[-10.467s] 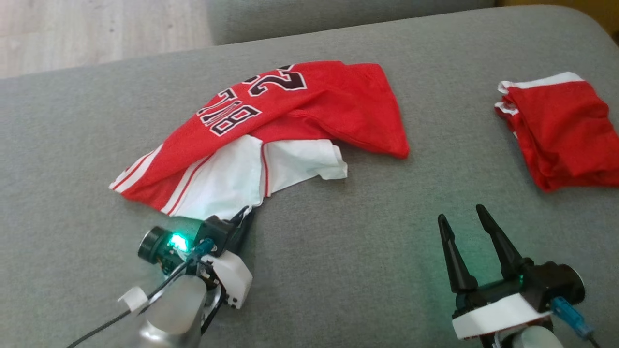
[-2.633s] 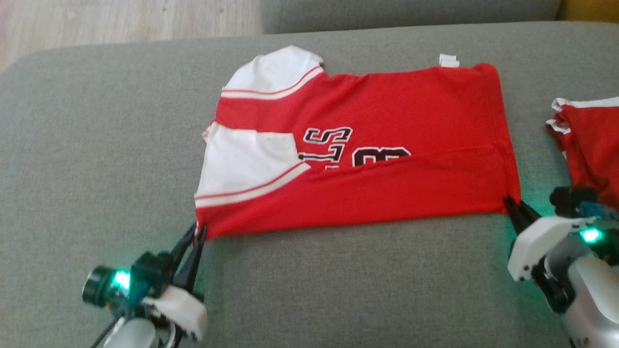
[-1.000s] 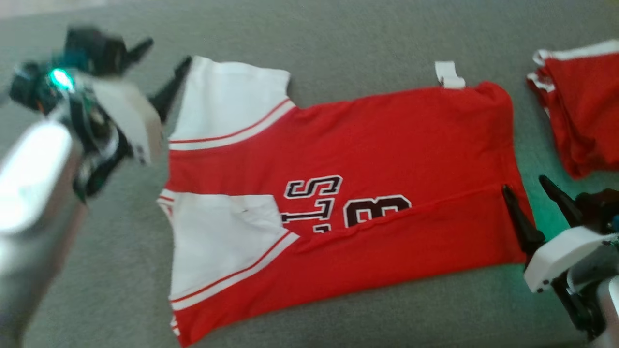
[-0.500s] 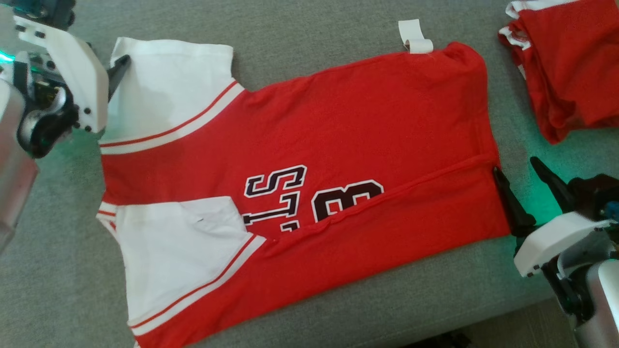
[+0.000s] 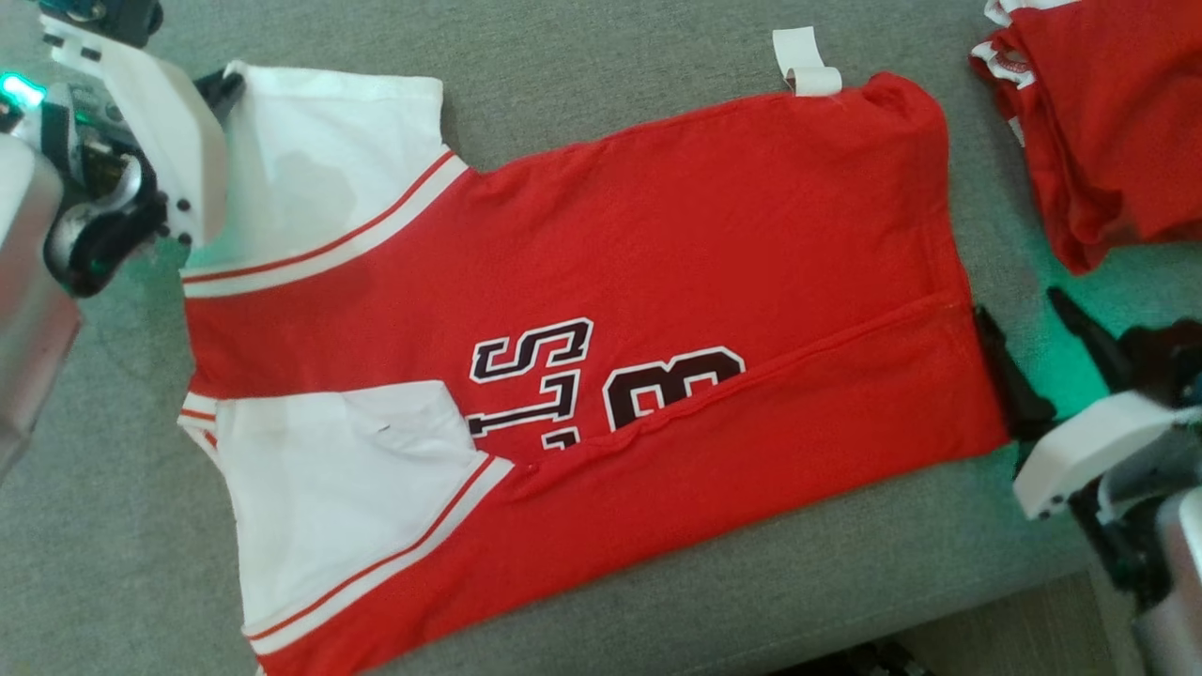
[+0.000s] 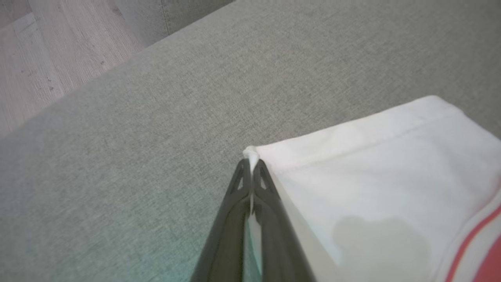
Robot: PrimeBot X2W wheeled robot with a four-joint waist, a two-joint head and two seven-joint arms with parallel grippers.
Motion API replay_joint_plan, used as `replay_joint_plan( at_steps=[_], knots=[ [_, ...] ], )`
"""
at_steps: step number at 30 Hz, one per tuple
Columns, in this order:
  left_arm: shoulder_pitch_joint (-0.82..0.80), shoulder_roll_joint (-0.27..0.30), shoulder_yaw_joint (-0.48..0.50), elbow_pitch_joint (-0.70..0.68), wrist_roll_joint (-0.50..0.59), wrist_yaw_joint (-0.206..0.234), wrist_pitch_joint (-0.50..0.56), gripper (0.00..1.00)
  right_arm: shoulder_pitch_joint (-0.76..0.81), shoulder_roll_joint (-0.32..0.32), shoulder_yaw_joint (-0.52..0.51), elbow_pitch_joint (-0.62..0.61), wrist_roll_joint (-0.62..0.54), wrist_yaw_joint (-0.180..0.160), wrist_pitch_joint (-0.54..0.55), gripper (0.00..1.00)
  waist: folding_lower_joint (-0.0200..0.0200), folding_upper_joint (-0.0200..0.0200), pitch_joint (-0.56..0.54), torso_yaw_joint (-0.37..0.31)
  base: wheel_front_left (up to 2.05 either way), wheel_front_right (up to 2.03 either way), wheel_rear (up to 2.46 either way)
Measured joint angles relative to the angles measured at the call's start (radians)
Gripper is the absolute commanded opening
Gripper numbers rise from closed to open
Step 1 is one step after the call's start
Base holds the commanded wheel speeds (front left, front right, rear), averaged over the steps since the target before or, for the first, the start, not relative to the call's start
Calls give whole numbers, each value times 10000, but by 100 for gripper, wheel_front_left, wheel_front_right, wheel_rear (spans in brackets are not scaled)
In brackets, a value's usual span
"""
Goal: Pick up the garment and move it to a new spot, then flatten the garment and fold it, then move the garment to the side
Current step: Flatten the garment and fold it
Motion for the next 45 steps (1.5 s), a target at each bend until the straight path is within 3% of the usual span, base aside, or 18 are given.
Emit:
replay_joint_plan(
  at_steps=[6, 10, 11, 16, 22, 23, 25, 27, 28, 29, 37, 45],
  knots=[
    [-357, 8, -320, 109, -132, 0, -516, 0, -751, -522, 17, -589, 884, 0, 621, 100, 1, 0, 179, 155, 0, 0, 0],
    [-536, -40, -698, 35, -219, 0, -934, 0, -1677, -936, 61, -917, 2489, 0, 1546, 100, 1, 0, 243, 412, 0, 0, 0],
    [-659, -119, -913, -50, -309, 0, -1080, 0, -2189, -1342, 84, -936, 3250, 0, 2186, 100, 1, 0, 266, 584, 0, 0, 0],
    [-1098, -364, -1446, -184, -433, 0, -1367, 0, -3276, -2090, 198, -725, 5578, 0, 3969, 100, 1, 0, 335, 1060, 0, 0, 0],
    [-1520, -500, -2023, -259, -654, 0, -1781, 0, -3842, -2652, 316, -313, 7045, 0, 5313, 100, 2, 0, 482, 1506, 0, 0, 0],
    [-1568, -527, -2100, -255, -665, 0, -1806, 0, -3925, -2704, 368, -234, 7139, 0, 5457, 98, 2, 0, 508, 1557, 0, 0, 0],
    [-1666, -566, -2293, -234, -796, 0, -1916, 0, -4056, -2782, 445, -123, 7250, 0, 5682, 82, 1, 0, 553, 1642, 0, 0, 0],
    [-1770, -600, -2431, -196, -882, 0, -1994, 0, -4162, -2867, 523, -25, 7392, 0, 5869, 42, 2, 0, 585, 1710, 0, 0, 0],
    [-1814, -608, -2531, -176, -934, 0, -2050, 0, -4187, -2924, 562, -8, 7428, 0, 5946, 29, 2, 0, 597, 1736, 0, 0, 0],
    [-1853, -614, -2604, -144, -972, 0, -2084, 0, -4190, -2970, 583, 2, 7459, 0, 6017, 0, 1, 0, 605, 1759, 0, 0, 0],
    [-2024, -639, -2959, 236, -1124, -2, -2644, 0, -4290, -3020, 364, 249, 7469, 0, 5342, 0, 1, 0, 633, 1874, 0, 0, 0],
    [-2515, -654, -3177, 245, -1325, -6, -4205, 0, -4594, -2984, 61, 571, 7624, 0, 4539, 0, 0, 0, 496, 1978, 0, 0, 0]
  ],
)
